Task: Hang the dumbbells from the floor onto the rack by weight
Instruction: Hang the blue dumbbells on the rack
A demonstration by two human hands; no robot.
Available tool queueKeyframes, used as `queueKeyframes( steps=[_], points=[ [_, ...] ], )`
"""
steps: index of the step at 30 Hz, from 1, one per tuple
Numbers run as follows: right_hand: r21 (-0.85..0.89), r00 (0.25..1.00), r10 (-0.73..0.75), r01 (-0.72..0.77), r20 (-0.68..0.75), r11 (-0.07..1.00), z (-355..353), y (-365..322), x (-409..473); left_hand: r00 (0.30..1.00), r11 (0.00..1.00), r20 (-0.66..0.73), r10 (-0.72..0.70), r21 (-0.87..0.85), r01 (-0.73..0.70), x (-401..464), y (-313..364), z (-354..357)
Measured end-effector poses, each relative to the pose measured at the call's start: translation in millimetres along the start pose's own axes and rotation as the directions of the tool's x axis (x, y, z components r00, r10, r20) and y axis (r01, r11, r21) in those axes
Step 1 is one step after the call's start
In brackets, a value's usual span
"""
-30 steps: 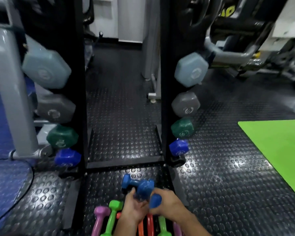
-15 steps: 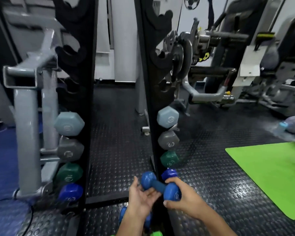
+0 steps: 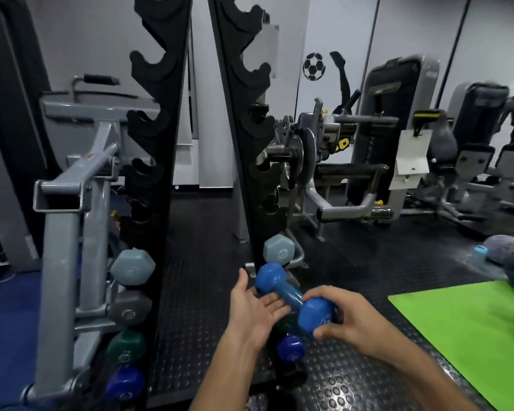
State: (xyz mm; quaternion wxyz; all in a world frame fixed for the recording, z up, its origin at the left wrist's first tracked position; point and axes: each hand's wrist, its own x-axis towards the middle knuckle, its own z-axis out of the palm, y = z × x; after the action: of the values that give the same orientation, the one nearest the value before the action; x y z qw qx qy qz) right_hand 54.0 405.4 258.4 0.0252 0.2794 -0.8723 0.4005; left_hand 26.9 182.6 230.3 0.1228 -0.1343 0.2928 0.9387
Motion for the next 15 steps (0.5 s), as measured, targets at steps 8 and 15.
queueKeyframes(
  steps=[8,15],
  points=[
    [0.132,0.961,-0.013,0.051,-0.275,0.99,-31,-30,12,0.98,0.986,0.19,0.061,0.14,-0.089,-12,34,71],
    [0.303,0.868,0.12,0.037,-0.483,0.952,-31,-38,58,0.932,0.835,0.045,0.36,0.431,-0.343,0,51,94]
  ],
)
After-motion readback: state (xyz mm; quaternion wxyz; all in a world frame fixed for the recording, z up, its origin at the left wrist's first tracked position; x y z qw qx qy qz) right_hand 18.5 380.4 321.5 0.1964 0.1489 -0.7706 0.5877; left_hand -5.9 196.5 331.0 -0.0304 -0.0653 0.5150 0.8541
